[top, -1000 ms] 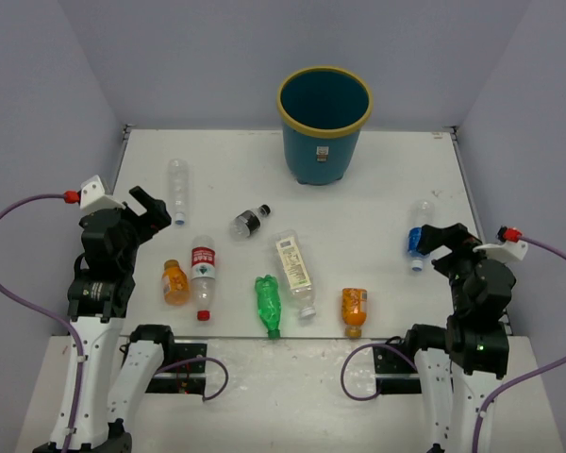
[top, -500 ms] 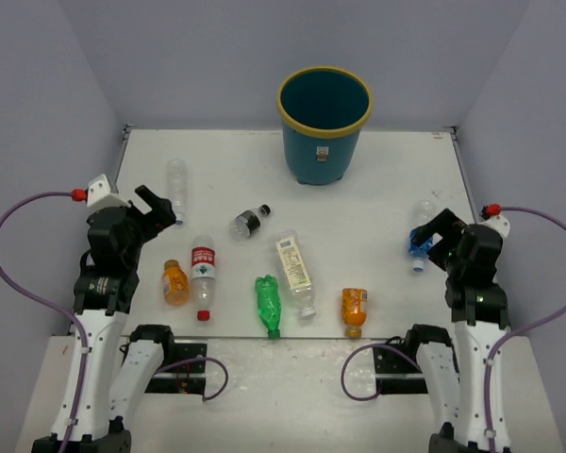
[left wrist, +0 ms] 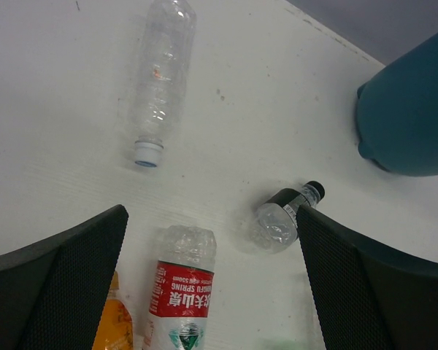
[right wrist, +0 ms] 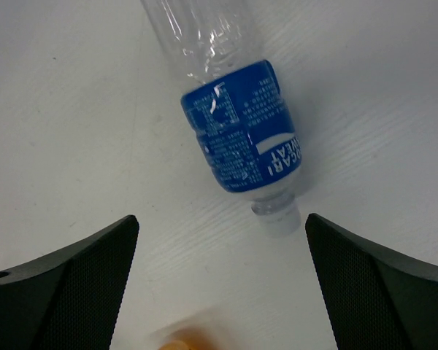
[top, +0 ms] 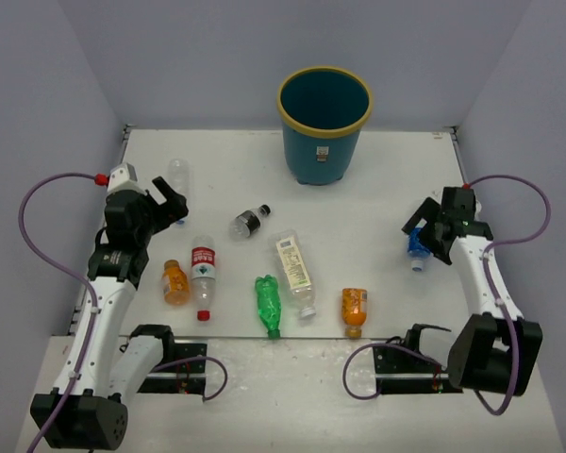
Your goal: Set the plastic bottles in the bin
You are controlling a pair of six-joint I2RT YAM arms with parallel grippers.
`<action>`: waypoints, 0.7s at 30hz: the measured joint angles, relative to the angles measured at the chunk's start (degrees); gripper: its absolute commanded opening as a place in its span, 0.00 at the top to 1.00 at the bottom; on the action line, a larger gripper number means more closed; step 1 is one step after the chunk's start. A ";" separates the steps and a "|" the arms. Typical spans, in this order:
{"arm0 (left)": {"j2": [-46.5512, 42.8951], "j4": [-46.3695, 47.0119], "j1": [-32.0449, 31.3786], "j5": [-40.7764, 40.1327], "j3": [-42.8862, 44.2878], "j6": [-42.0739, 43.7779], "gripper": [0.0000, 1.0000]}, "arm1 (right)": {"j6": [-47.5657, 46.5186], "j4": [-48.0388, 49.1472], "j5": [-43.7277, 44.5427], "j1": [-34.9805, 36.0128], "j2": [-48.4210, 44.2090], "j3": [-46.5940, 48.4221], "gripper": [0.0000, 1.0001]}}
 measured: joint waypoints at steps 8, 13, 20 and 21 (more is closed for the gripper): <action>-0.98 -0.38 0.00 -2.77 1.23 0.69 0.00 | -0.41 3.27 2.04 -0.49 17.47 8.96 0.01; -1.63 -0.78 0.00 -4.92 2.64 0.69 0.00 | -1.41 4.14 3.14 -0.75 28.14 11.25 0.13; -1.70 -1.85 0.00 -6.41 3.07 0.69 0.00 | -3.19 4.69 2.43 -0.79 33.56 12.97 0.74; -1.71 -2.07 0.00 -6.50 3.07 0.69 0.00 | -3.44 5.06 1.93 -0.79 33.17 12.98 0.79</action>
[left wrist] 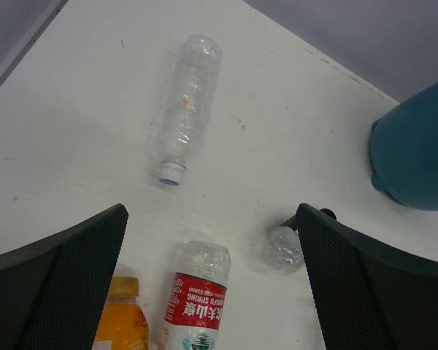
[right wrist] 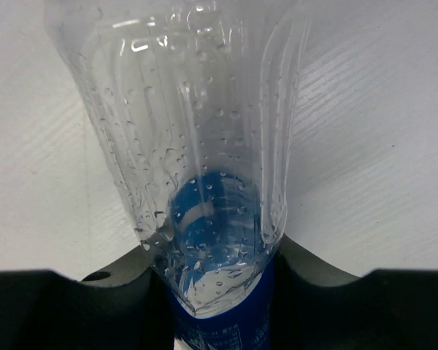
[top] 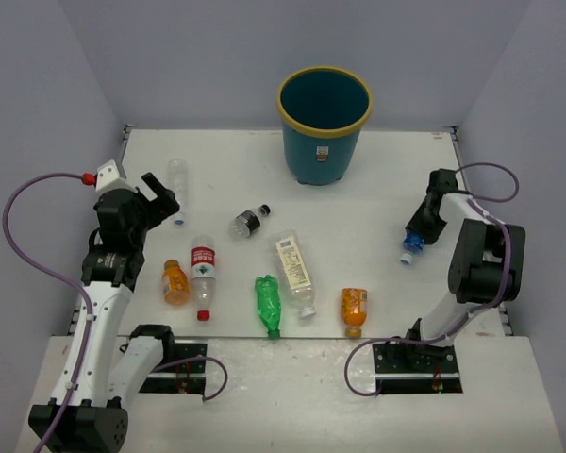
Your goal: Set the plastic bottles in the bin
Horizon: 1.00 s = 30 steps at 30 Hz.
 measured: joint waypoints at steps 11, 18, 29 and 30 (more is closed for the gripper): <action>-0.02 -0.25 0.00 -0.41 0.00 -0.09 0.00 | -4.90 2.07 -18.06 3.43 -12.20 18.37 0.71; 0.01 -0.31 0.00 -0.57 0.00 -0.88 0.00 | -7.32 16.92 -17.65 16.27 -19.80 34.14 0.73; 0.45 -1.06 0.00 -3.97 0.00 -0.96 0.00 | -11.09 32.83 -9.75 24.56 7.46 60.92 0.61; 0.84 -1.05 0.00 -4.06 0.00 -0.96 0.00 | -11.57 32.26 -8.82 25.34 11.00 63.73 0.57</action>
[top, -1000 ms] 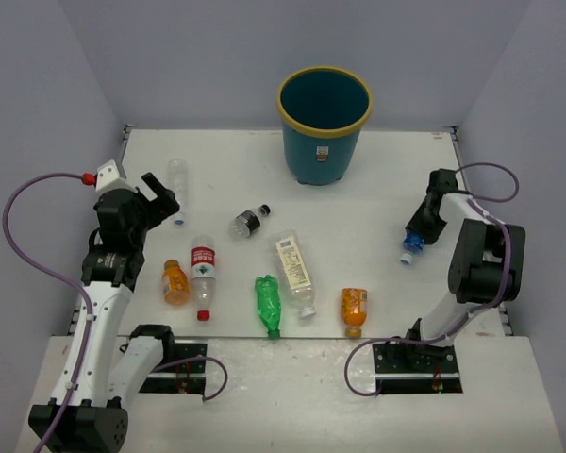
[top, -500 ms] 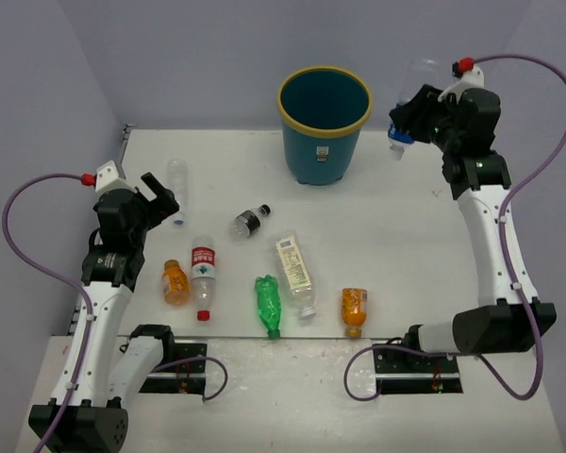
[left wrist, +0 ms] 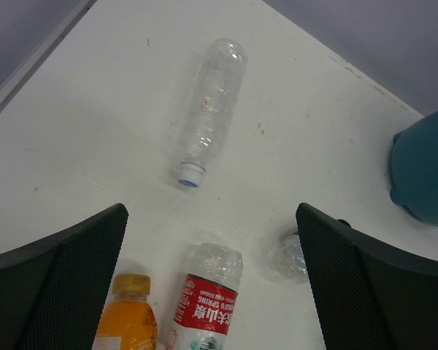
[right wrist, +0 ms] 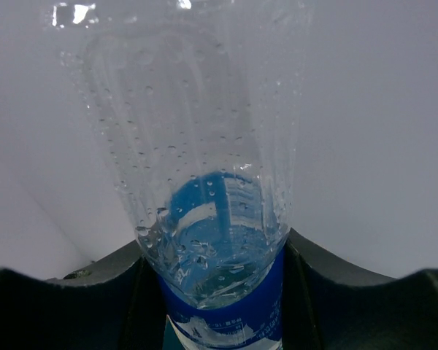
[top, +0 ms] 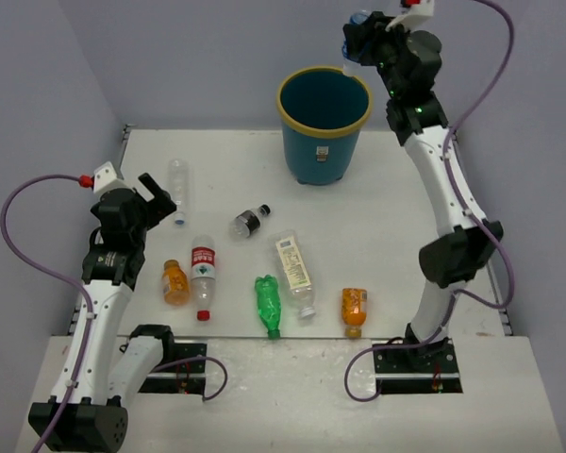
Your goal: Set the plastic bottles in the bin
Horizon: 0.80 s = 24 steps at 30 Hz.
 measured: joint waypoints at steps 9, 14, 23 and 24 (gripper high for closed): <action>5.14 0.05 0.00 -0.31 0.00 0.04 0.00 | 0.27 1.69 3.58 2.44 6.50 -13.50 0.06; 7.62 1.22 0.00 0.11 -0.02 0.07 0.00 | 0.66 1.87 3.64 2.41 5.95 -15.74 0.01; 11.92 3.74 0.15 0.60 0.00 0.87 0.00 | -0.88 1.04 3.12 2.41 -0.68 -13.43 0.01; 12.05 3.92 0.26 0.60 0.00 1.15 0.00 | -0.96 0.55 2.95 2.41 -1.71 -13.03 0.01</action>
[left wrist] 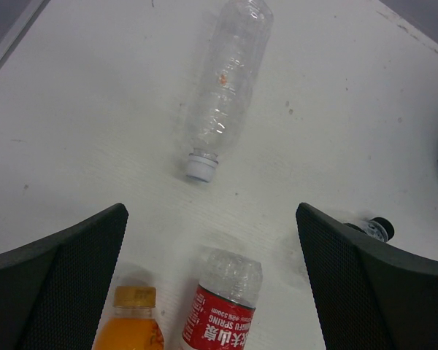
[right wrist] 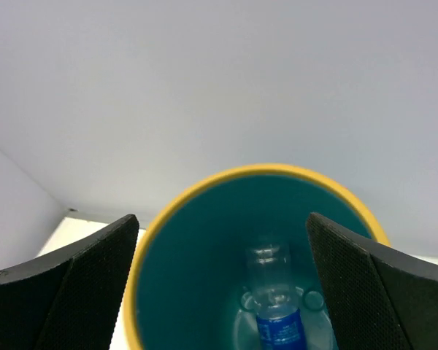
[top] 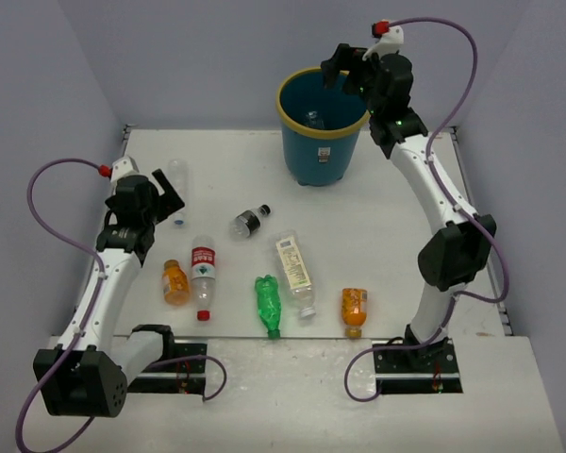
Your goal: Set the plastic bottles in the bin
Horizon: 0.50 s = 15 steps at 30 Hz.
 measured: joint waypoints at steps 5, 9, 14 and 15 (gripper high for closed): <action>0.69 2.83 1.09 1.40 0.00 2.04 0.00 | -0.01 -3.47 -0.92 0.00 -7.74 -0.58 0.01; 4.63 7.04 4.67 4.80 0.00 4.90 0.00 | 0.59 -5.02 -0.40 0.02 -22.78 -14.22 0.01; 15.47 13.27 11.99 15.25 0.86 8.90 0.00 | 6.07 -2.64 3.23 0.09 -48.03 -46.82 0.01; 18.42 13.68 12.77 16.53 1.59 9.68 0.00 | 7.52 -2.57 4.07 0.09 -52.60 -53.29 0.01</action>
